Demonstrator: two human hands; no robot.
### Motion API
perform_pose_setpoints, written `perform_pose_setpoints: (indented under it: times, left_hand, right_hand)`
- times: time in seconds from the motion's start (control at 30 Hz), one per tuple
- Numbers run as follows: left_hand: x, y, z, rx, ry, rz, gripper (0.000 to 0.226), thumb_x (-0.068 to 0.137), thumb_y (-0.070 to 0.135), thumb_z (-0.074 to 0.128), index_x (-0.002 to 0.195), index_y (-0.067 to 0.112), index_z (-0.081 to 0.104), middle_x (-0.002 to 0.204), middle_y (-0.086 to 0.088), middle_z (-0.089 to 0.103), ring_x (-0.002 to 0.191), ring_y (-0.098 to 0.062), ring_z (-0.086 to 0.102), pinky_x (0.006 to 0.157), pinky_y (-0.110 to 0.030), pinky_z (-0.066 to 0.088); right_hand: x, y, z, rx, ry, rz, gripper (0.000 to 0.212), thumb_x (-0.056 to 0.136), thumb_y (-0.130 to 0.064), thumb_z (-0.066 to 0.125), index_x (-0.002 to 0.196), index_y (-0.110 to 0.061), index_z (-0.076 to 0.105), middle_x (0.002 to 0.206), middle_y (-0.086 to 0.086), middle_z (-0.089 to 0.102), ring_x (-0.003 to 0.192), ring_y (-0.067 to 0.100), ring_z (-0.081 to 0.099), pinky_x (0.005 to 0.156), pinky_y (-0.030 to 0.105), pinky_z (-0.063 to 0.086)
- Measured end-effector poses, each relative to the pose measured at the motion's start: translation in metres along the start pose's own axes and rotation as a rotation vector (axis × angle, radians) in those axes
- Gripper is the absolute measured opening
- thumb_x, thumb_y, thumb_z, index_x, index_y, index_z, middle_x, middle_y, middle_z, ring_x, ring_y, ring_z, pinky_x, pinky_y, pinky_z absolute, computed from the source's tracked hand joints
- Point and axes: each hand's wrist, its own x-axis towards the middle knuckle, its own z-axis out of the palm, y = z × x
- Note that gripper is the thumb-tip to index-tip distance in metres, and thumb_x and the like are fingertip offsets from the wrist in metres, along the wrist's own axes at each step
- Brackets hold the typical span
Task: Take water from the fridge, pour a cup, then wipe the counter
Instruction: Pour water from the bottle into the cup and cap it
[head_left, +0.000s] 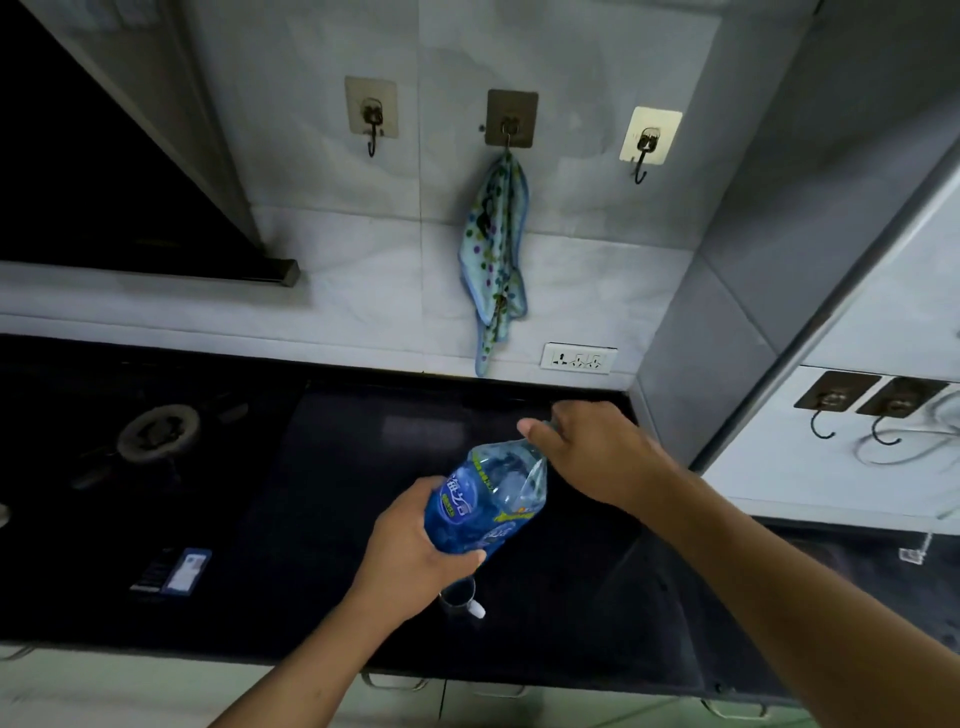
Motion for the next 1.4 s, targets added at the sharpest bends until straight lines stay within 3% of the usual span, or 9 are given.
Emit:
perform_pose_setpoints:
  times: [0.13,0.2,0.37,0.53,0.7,0.9,1.2,1.3,1.4]
  left_hand:
    - [0.008,-0.001,-0.017,-0.072,-0.265,-0.014,0.066,0.058,0.002,0.090,0.113,0.027,0.064,0.107,-0.003,0.074,0.097,-0.016,0.072,0.084,-0.032,0.058]
    - [0.011,0.003,-0.020,-0.077,-0.377,-0.011,0.064,0.059,0.003,0.090,0.114,0.025,0.064,0.108,-0.008,0.074,0.098,-0.018,0.072,0.084,-0.034,0.057]
    - [0.005,0.016,-0.005,0.092,-0.086,0.057,0.062,0.051,0.022,0.091,0.104,0.034,0.063,0.098,0.010,0.074,0.089,-0.003,0.071,0.080,-0.023,0.058]
    - [0.009,0.022,-0.028,-0.131,-0.438,0.003,0.065,0.062,-0.004,0.088,0.117,0.019,0.063,0.107,-0.005,0.075,0.097,-0.020,0.072,0.082,-0.036,0.058]
    - [-0.003,0.034,-0.009,0.042,-0.201,0.018,0.058,0.056,0.013,0.091,0.104,0.031,0.064,0.098,0.010,0.076,0.088,-0.004,0.072,0.081,-0.026,0.059]
    - [-0.002,0.034,-0.017,-0.052,-0.312,0.049,0.065,0.059,0.000,0.090,0.114,0.023,0.063,0.105,-0.003,0.075,0.097,-0.018,0.073,0.084,-0.030,0.059]
    - [-0.008,0.049,0.018,0.005,-0.106,-0.026,0.060,0.059,0.012,0.092,0.108,0.030,0.061,0.102,0.009,0.076,0.090,-0.006,0.074,0.082,-0.032,0.062]
    - [-0.010,0.051,0.026,-0.026,-0.001,-0.036,0.059,0.059,0.009,0.091,0.104,0.031,0.061,0.100,0.005,0.076,0.090,-0.013,0.075,0.082,-0.039,0.062]
    - [-0.013,0.057,0.029,-0.109,0.103,-0.073,0.059,0.062,0.003,0.090,0.108,0.026,0.062,0.102,-0.003,0.076,0.092,-0.021,0.075,0.083,-0.044,0.061]
  right_hand:
    - [-0.008,0.009,-0.011,-0.111,0.193,-0.694,0.036,0.093,-0.043,0.045,0.070,-0.015,0.042,0.065,0.000,0.046,0.059,0.023,0.043,0.052,0.033,0.033]
    - [-0.007,0.010,-0.017,-0.141,0.231,-0.792,0.031,0.092,-0.033,0.046,0.068,-0.013,0.046,0.066,0.005,0.048,0.058,0.026,0.046,0.051,0.034,0.034]
    - [0.000,0.004,-0.008,-0.173,0.059,0.026,0.054,0.093,-0.056,0.030,0.062,-0.016,0.048,0.071,0.006,0.062,0.075,0.033,0.064,0.069,0.038,0.052]
    - [-0.015,0.007,-0.027,-0.060,0.241,-0.850,0.042,0.096,-0.042,0.039,0.067,-0.012,0.044,0.063,0.004,0.044,0.055,0.027,0.043,0.051,0.035,0.033]
    - [-0.006,-0.006,-0.026,-0.133,0.084,0.067,0.049,0.096,-0.047,0.034,0.060,-0.016,0.046,0.070,0.008,0.056,0.077,0.035,0.061,0.069,0.035,0.046]
    - [-0.018,0.006,-0.031,0.026,0.223,-0.638,0.045,0.096,-0.037,0.041,0.058,-0.014,0.040,0.052,0.000,0.043,0.046,0.024,0.042,0.045,0.038,0.036]
    - [-0.008,0.006,-0.030,0.061,0.256,-0.064,0.057,0.094,-0.046,0.040,0.050,-0.011,0.037,0.047,0.002,0.046,0.054,0.027,0.054,0.060,0.033,0.050]
    - [-0.017,0.016,-0.016,0.551,0.215,-0.068,0.064,0.091,-0.069,0.042,0.060,-0.013,0.045,0.053,-0.005,0.048,0.052,0.011,0.047,0.057,0.031,0.045]
    - [-0.029,0.024,0.012,0.971,0.087,0.036,0.066,0.080,-0.082,0.039,0.085,-0.021,0.063,0.083,-0.003,0.070,0.079,0.013,0.066,0.081,0.040,0.057]
